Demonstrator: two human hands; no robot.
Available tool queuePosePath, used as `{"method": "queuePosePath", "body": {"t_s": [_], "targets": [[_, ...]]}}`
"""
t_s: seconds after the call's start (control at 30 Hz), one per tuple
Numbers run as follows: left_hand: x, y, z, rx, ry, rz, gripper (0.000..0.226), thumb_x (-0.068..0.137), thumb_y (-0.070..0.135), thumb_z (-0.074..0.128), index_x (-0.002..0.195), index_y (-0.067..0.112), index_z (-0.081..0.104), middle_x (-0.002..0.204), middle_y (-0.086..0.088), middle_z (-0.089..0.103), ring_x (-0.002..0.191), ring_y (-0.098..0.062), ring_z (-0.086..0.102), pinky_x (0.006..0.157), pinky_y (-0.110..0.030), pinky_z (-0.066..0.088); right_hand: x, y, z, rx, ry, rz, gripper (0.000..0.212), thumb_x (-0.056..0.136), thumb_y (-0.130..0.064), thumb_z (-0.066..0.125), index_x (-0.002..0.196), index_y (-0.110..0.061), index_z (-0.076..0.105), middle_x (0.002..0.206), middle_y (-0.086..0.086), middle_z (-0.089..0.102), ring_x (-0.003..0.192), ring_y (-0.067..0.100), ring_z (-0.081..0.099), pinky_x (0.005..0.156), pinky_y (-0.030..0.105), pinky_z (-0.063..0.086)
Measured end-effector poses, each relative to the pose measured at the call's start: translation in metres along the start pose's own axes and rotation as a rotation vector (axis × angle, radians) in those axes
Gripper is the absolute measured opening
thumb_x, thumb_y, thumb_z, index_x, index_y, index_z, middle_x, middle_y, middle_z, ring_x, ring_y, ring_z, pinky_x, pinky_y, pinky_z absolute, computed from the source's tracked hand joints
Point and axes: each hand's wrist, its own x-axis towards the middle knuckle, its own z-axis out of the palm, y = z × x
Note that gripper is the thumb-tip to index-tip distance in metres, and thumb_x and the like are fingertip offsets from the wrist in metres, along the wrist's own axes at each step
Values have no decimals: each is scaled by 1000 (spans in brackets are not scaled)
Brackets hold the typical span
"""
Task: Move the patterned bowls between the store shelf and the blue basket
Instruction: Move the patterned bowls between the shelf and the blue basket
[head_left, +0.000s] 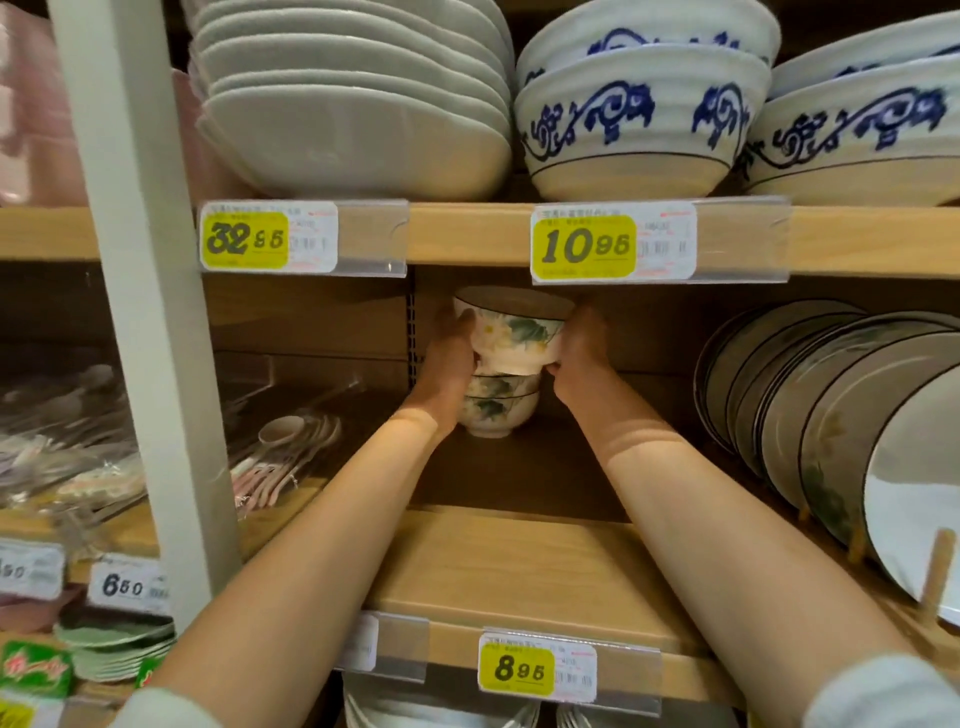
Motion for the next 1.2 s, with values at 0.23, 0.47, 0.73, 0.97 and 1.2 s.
{"method": "queuePosePath", "body": {"t_s": [0.23,0.47,0.73,0.97,1.2], "targets": [[40,-12,-2,143,-49,116,47,106,31,31,152,23,27,153,-3,36,138,-20,38,99,-24,29,40,9,18,91,-48,-99,21,101,-30,38,103,-24,58,121,6,62,91,19,60,71,29,49],[71,-28,-10,74,-104,65,54,103,44,35,153,30,23,156,1,33,138,-15,37,115,-36,29,76,26,28,-7,-187,-81,41,103,-32,37,135,-10,48,131,11,56,117,30,54,67,27,46],[91,-53,-16,189,-91,97,48,104,40,33,150,32,24,146,10,39,134,-10,37,101,-24,32,119,44,34,-196,-35,-180,40,102,-38,34,126,-15,56,121,8,58,96,19,52,80,26,36],[101,-72,-19,256,-105,-22,52,102,49,31,150,28,30,150,-3,42,135,-22,43,100,-31,36,132,65,29,-288,-19,-36,62,93,-62,32,128,-17,57,125,11,59,109,30,56,100,42,42],[103,-80,-23,329,-61,-10,58,101,51,32,152,24,27,157,-3,32,141,-23,36,114,-40,33,135,70,28,-241,-67,36,68,91,-68,28,128,-17,55,120,13,62,106,30,58,102,44,43]]}}
